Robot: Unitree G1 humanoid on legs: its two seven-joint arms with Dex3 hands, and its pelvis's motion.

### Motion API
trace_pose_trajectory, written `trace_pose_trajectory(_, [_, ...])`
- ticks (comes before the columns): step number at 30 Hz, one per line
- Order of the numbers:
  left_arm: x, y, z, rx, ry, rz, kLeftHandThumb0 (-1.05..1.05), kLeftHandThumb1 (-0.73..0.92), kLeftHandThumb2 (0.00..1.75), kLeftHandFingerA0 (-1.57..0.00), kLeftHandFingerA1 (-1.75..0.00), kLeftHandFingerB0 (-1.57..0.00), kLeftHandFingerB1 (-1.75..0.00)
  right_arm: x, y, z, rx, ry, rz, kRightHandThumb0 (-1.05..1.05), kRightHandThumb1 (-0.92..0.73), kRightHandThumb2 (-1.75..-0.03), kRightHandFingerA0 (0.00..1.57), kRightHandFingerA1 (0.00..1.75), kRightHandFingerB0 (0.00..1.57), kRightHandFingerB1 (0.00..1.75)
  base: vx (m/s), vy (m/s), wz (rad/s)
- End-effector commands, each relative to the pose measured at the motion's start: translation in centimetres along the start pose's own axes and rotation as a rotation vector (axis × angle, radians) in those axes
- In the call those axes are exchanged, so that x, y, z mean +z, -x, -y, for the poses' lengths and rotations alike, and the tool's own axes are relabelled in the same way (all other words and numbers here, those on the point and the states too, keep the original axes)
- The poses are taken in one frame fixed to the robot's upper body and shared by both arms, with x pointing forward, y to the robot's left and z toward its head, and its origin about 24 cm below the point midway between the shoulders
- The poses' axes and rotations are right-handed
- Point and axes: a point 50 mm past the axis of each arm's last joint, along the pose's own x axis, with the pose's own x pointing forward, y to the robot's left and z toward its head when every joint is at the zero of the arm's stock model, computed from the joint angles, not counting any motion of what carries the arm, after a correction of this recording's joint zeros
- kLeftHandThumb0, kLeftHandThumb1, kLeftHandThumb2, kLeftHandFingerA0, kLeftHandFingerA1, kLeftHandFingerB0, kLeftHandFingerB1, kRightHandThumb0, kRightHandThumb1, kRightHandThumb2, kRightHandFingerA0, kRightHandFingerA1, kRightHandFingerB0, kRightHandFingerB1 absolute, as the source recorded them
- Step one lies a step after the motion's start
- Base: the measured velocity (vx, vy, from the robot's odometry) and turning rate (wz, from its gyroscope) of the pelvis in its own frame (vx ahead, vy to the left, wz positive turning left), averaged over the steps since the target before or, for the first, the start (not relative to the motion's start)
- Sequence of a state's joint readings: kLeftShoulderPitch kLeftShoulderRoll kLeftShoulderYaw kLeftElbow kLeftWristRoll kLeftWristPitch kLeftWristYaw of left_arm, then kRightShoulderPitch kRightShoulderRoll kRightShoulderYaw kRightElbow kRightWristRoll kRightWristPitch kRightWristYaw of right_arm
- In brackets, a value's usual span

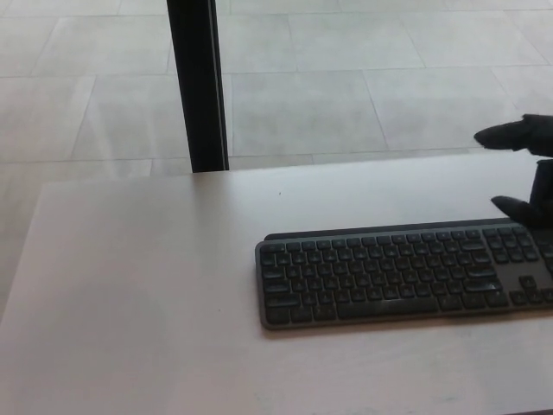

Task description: The robot uses its right fingers to click on the space key of the black keyboard placed on the center of the white desk.

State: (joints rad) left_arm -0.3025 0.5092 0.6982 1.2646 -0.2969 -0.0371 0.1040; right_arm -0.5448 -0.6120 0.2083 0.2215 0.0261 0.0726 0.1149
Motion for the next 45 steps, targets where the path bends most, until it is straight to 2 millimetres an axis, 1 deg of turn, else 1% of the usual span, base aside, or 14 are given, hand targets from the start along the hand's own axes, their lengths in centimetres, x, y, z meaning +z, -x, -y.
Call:
trace_pose_trajectory(1, [0.9, -0.1, -1.1, 0.04, -0.027, 0.034, -0.56, 0.78, 0.63, -0.74, -0.69, -0.6, -0.57, 2.2, -0.2, -2.5, 0.314, 0.48, 0.105, -0.12, -0.57, -0.62, 0.75, 1.73, 0.55, 0.36, 0.0, 0.0, 0.0])
trace_pose_trajectory(5, [1.2, -0.1, -1.0, 0.04, -0.018, 0.04, -0.56, 0.78, 0.63, -0.74, -0.71, -0.6, -0.59, 2.2, -0.2, -3.9, 0.362, 0.534, 0.153, -0.1, -0.52, -0.66, 0.81, 1.71, 0.58, 0.37, 0.0, 0.0, 0.0])
trace_pose_trajectory(6, [1.2, -0.1, -1.0, 0.039, -0.014, 0.041, -0.55, 0.78, 0.63, -0.74, -0.71, -0.6, -0.59, 2.2, -0.2, -4.2, 0.375, 0.552, 0.156, -0.15, -0.54, -0.68, 0.79, 1.74, 0.57, 0.37, 0.0, 0.0, 0.0])
trace_pose_trajectory(8, [1.2, -0.2, -0.9, 0.05, -0.002, 0.034, -0.55, 0.76, 0.63, -0.76, -0.71, -0.6, -0.58, 2.1, -0.1, -4.8, 0.4, 0.574, 0.159, -0.09, -0.52, -0.65, 0.83, 1.72, 0.58, 0.38, 0.0, 0.0, 0.0])
trace_pose_trajectory(11, [1.2, -0.2, -0.9, 0.047, -0.022, 0.037, -0.56, 0.77, 0.63, -0.74, -0.68, -0.6, -0.58, 1.3, 0.0, -6.6, 0.443, 0.638, 0.16, -0.1, -0.53, -0.69, 0.85, 1.73, 0.58, 0.38, 0.0, 0.0, 0.0])
trace_pose_trajectory(13, [1.2, -0.2, -0.9, 0.047, -0.015, 0.036, -0.56, 0.77, 0.63, -0.76, -0.71, -0.61, -0.58, 1.1, 0.0, -7.0, 0.462, 0.67, 0.15, -0.17, -0.55, -0.71, 0.77, 1.75, 0.56, 0.39, 0.0, 0.0, 0.0])
trace_pose_trajectory(17, [1.2, -0.2, -0.9, 0.04, -0.013, 0.034, -0.56, 0.77, 0.63, -0.74, -0.71, -0.59, -0.56, 0.4, 0.0, -8.0, 0.475, 0.713, 0.154, -0.15, -0.51, -0.74, 0.81, 1.75, 0.59, 0.4, 0.0, 0.0, 0.0])
trace_pose_trajectory(27, [1.4, -0.2, -0.8, 0.043, -0.01, 0.036, -0.55, 0.77, 0.63, -0.74, -0.69, -0.58, -0.56, 0.2, -0.1, -8.9, 0.485, 0.796, 0.169, -0.14, -0.54, -0.73, 0.79, 1.75, 0.59, 0.41, 0.0, 0.0, 0.0])
trace_pose_trajectory(29, [1.4, -0.2, -0.7, 0.044, -0.009, 0.037, -0.56, 0.77, 0.63, -0.76, -0.69, -0.61, -0.57, 0.1, -0.1, -9.2, 0.483, 0.814, 0.18, -0.07, -0.54, -0.73, 0.85, 1.74, 0.61, 0.41, 0.0, 0.0, 0.0])
trace_pose_trajectory(32, [1.4, -0.2, -0.5, 0.043, 0.009, 0.033, -0.56, 0.77, 0.63, -0.75, -0.69, -0.61, -0.57, -0.1, -0.3, -9.4, 0.491, 0.838, 0.176, -0.13, -0.54, -0.74, 0.79, 1.75, 0.61, 0.41, 0.0, 0.0, 0.0])
trace_pose_trajectory(33, [1.6, -0.2, -0.5, 0.041, -0.011, 0.041, -0.56, 0.77, 0.63, -0.76, -0.68, -0.6, -0.56, -0.2, -0.4, -9.6, 0.485, 0.842, 0.181, -0.08, -0.53, -0.74, 0.85, 1.73, 0.62, 0.41, 0.0, 0.0, 0.0])
trace_pose_trajectory(35, [1.6, -0.2, -0.4, 0.04, 0.007, 0.039, -0.55, 0.77, 0.63, -0.74, -0.69, -0.6, -0.57, -0.4, -0.5, -9.8, 0.492, 0.859, 0.183, -0.12, -0.53, -0.76, 0.81, 1.74, 0.62, 0.42, 0.0, 0.0, 0.0])
trace_pose_trajectory(36, [1.6, -0.2, -0.4, 0.037, -0.005, 0.044, -0.56, 0.77, 0.63, -0.75, -0.69, -0.61, -0.58, -0.4, -0.5, -9.8, 0.492, 0.859, 0.184, -0.18, -0.42, -0.92, 1.14, 1.32, 0.51, 0.59, 0.0, 0.0, 0.0])
trace_pose_trajectory(45, [1.7, -0.2, -0.3, 0.048, -0.017, 0.042, -0.55, 0.77, 0.63, -0.77, -0.7, -0.62, -0.59, -1.0, -0.7, -10.7, 0.503, 0.903, 0.2, -0.2, -0.43, -0.93, 1.13, 1.3, 0.55, 0.61, 0.0, 0.0, 0.0])
